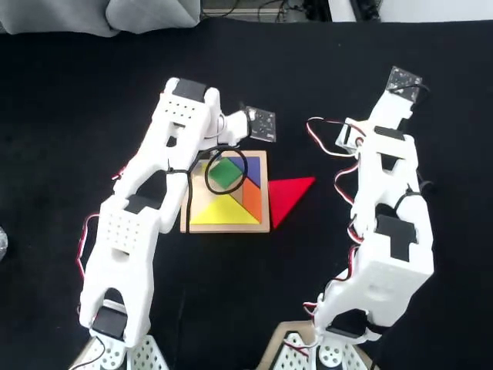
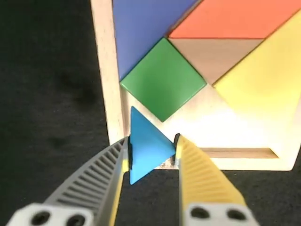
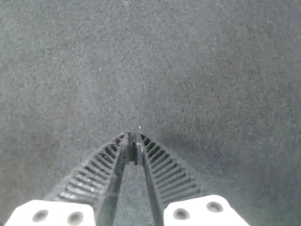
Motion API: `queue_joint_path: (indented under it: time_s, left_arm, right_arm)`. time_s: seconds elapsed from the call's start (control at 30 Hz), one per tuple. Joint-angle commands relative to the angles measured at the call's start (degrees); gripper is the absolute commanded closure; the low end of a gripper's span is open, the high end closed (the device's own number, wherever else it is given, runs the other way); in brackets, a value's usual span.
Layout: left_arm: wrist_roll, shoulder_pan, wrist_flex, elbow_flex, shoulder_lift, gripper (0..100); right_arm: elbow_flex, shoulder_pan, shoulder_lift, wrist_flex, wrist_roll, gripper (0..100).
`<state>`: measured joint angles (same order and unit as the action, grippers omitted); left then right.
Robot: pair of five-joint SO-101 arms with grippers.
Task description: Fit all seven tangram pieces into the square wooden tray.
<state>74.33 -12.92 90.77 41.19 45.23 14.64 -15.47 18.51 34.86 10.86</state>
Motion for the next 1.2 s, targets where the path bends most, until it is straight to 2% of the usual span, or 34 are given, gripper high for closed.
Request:
queue_joint_path:
  time_s: [0.0, 0.13, 0.5, 0.6, 0.73, 0.77, 0.87, 1.07, 1.17]
  left_arm:
    - [-0.26, -0.04, -1.85, 3.12, -0.62, 79]
    - [-5.19, 0.13, -3.96, 3.03, -0.53, 73]
    - [-4.66, 1.27, -3.96, 3.12, -1.05, 73]
    - [-4.66, 2.15, -1.05, 3.12, -1.23, 73]
    - [-2.9, 2.07, 9.67, 7.78, -2.9, 75]
    - [-3.43, 1.98, 10.29, 8.13, -3.6, 77]
    - [-4.66, 2.42, 10.02, 5.76, -6.07, 79]
    - [1.32, 1.98, 7.65, -1.98, -6.77, 78]
    - [1.76, 1.89, 4.48, -4.09, -6.77, 78]
  right_arm:
    - [-3.12, 0.97, -0.66, -1.05, -2.2, 98.5]
    - [-3.12, 1.05, -0.66, -1.05, -3.78, 98.6]
    - [-3.12, 1.05, -0.75, -0.97, -3.78, 98.6]
    - [-3.12, 1.05, -0.75, -0.97, -3.87, 98.6]
    - [-3.12, 1.05, -0.84, -0.97, -3.87, 98.6]
    - [-3.12, 1.05, -0.84, -0.97, -3.87, 98.6]
    - [-3.12, 1.05, -0.84, -0.97, -3.96, 98.6]
    - [-3.12, 1.05, -0.84, -0.79, -4.04, 98.6]
    - [-3.12, 1.05, -0.84, -0.79, -4.04, 98.6]
